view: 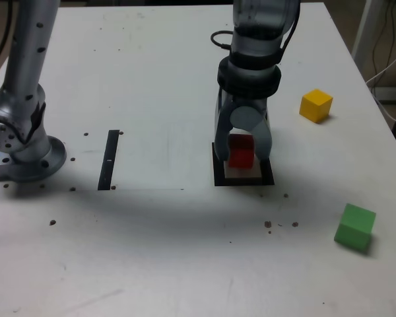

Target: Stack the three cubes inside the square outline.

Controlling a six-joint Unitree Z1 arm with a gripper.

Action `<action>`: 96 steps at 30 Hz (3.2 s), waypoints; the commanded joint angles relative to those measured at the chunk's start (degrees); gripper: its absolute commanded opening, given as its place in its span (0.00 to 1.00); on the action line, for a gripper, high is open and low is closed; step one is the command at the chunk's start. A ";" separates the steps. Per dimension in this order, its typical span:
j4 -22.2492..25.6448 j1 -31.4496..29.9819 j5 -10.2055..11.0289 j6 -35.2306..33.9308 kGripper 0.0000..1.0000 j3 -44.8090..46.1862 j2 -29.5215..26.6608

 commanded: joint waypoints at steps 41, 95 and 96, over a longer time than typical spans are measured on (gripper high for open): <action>15.42 8.71 6.66 16.32 1.00 -20.90 2.88; 22.42 14.46 8.24 55.71 0.99 -54.16 25.84; 22.47 14.25 8.40 55.69 0.99 -54.27 25.95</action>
